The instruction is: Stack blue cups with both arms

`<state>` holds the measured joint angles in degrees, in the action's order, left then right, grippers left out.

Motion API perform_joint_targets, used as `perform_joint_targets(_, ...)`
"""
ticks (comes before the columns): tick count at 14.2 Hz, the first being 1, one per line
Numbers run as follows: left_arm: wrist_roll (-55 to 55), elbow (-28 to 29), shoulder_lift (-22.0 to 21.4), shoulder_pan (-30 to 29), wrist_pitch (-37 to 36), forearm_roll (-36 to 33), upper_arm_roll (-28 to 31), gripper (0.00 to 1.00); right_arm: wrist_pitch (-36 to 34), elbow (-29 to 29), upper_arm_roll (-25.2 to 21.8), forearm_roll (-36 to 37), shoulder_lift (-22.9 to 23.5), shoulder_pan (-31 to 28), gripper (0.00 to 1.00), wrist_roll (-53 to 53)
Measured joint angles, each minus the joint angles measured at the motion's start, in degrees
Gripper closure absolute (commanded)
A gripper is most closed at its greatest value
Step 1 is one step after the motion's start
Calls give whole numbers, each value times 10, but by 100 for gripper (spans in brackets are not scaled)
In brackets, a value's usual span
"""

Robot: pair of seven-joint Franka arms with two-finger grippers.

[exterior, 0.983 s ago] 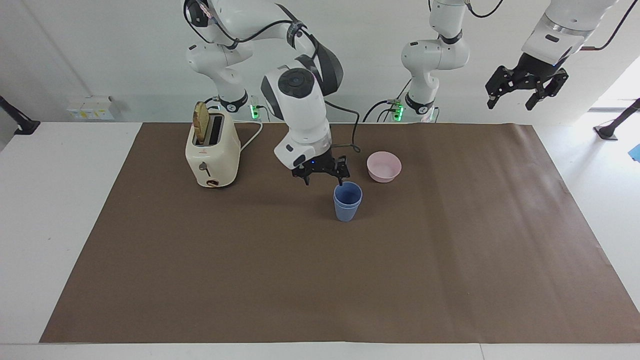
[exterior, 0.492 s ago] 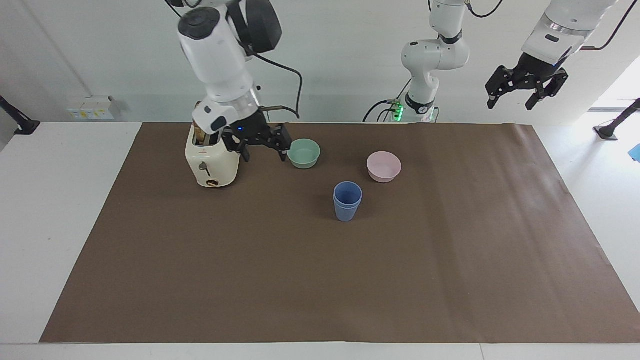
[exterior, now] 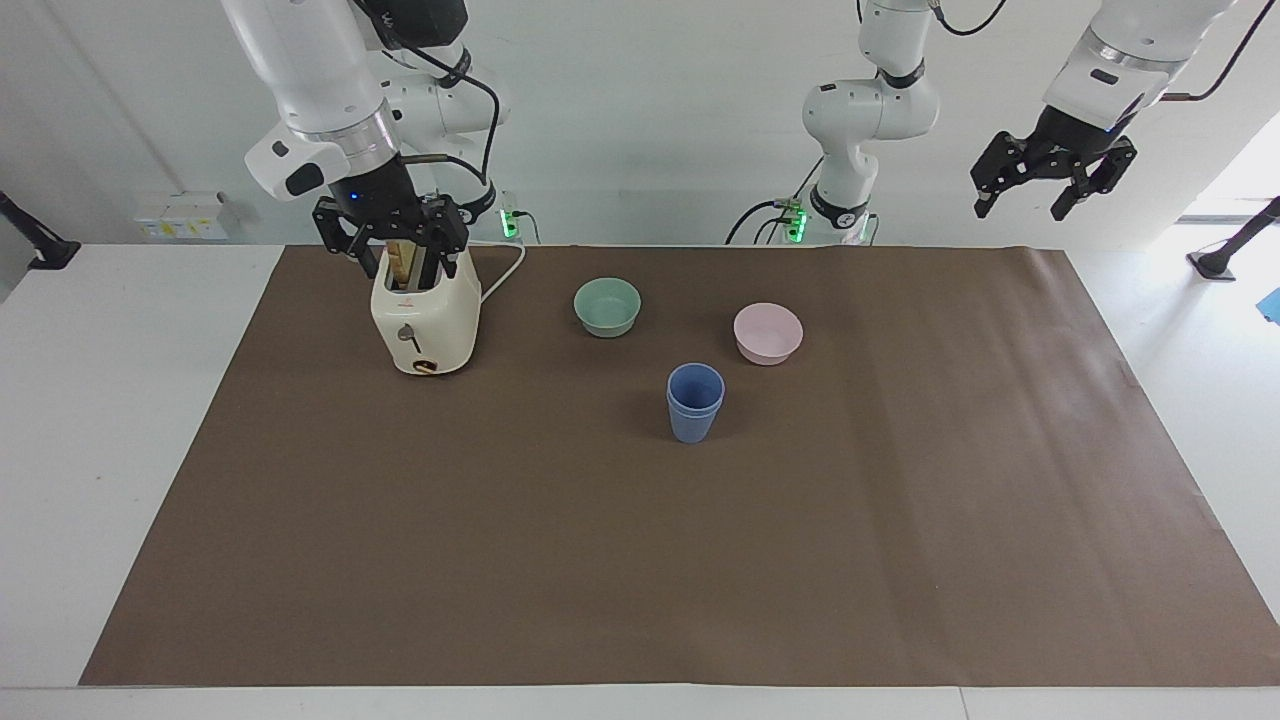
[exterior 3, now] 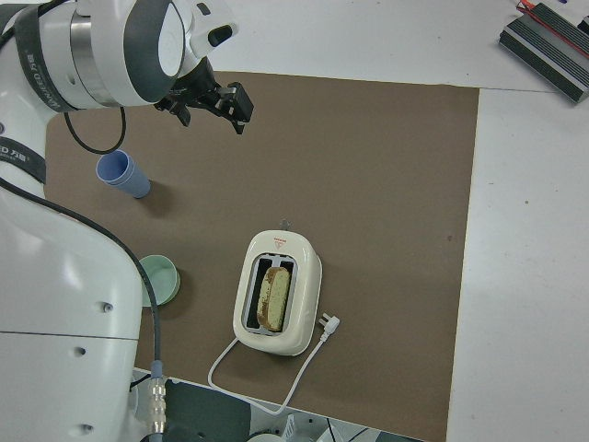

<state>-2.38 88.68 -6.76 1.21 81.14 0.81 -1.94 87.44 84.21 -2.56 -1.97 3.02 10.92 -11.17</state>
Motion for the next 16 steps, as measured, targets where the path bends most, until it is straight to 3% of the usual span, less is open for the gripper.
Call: perform_joint_targets(16,0,0,0,0,0,0,0,0,-35,-3,-41,1,-19,-15,0,0)
